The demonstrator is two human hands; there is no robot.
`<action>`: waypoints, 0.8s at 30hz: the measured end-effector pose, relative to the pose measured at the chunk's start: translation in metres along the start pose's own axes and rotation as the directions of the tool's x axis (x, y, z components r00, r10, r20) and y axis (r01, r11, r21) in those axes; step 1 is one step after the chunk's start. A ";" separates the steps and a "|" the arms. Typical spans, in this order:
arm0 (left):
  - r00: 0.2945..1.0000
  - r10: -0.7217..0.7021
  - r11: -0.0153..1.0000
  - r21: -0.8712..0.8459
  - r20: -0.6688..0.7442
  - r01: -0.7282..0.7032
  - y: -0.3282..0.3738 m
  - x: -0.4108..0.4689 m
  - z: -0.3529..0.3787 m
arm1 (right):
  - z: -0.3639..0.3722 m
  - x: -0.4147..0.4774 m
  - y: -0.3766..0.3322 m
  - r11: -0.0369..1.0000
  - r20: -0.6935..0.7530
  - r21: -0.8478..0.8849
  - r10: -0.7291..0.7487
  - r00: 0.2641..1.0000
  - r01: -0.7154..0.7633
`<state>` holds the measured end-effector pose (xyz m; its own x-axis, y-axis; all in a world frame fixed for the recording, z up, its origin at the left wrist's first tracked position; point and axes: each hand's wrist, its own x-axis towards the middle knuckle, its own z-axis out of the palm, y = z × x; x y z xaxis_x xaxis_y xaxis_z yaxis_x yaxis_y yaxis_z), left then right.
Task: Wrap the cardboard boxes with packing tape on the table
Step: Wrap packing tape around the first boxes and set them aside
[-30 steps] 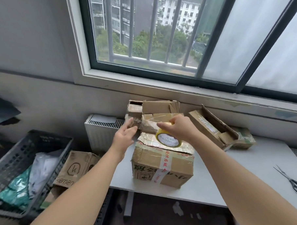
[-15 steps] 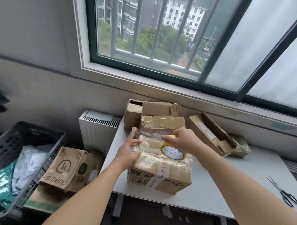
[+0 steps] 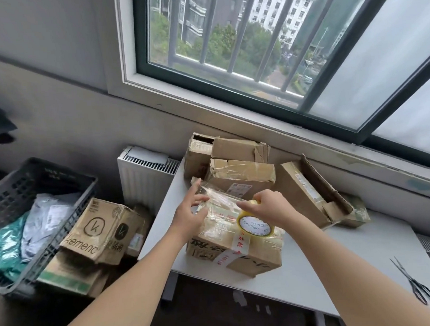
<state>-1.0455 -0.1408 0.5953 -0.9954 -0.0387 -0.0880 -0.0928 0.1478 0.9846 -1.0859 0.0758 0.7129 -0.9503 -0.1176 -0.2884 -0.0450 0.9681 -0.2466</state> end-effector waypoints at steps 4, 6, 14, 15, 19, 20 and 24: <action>0.999 -0.030 0.988 -0.151 -0.037 0.024 -0.002 -0.005 -0.003 | 0.003 0.006 -0.012 0.998 0.017 -0.040 -0.039 0.999 0.040; 0.996 -0.055 0.961 -0.276 -0.069 0.034 -0.004 -0.005 -0.006 | 0.002 0.008 -0.020 0.997 0.023 -0.047 -0.053 0.998 0.054; 0.923 -0.339 0.746 -0.649 -0.181 0.147 -0.016 -0.007 -0.013 | 0.004 0.015 -0.050 0.988 0.034 -0.119 -0.093 0.995 0.096; 0.907 -0.375 0.720 -0.677 -0.192 0.154 -0.017 -0.006 -0.013 | 0.005 0.017 -0.053 0.986 0.034 -0.136 -0.096 0.995 0.100; 0.863 -0.457 0.605 -0.787 -0.215 0.124 -0.021 0.000 -0.015 | 0.012 0.023 -0.060 0.968 0.053 -0.228 -0.098 0.994 0.107; 0.854 -0.474 0.576 -0.809 -0.214 0.118 -0.020 0.001 -0.016 | 0.012 0.025 -0.061 0.962 0.059 -0.249 -0.098 0.993 0.110; 0.818 -0.551 0.453 -0.882 -0.164 0.129 -0.018 0.007 -0.016 | 0.012 0.032 -0.066 0.935 0.069 -0.330 -0.111 0.991 0.128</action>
<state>-1.0500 -0.1593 0.5794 -0.7591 -0.2747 -0.5901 -0.1480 -0.8099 0.5675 -1.1093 0.0058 0.7090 -0.9160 -0.2394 -0.3219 -0.2652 0.9634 0.0383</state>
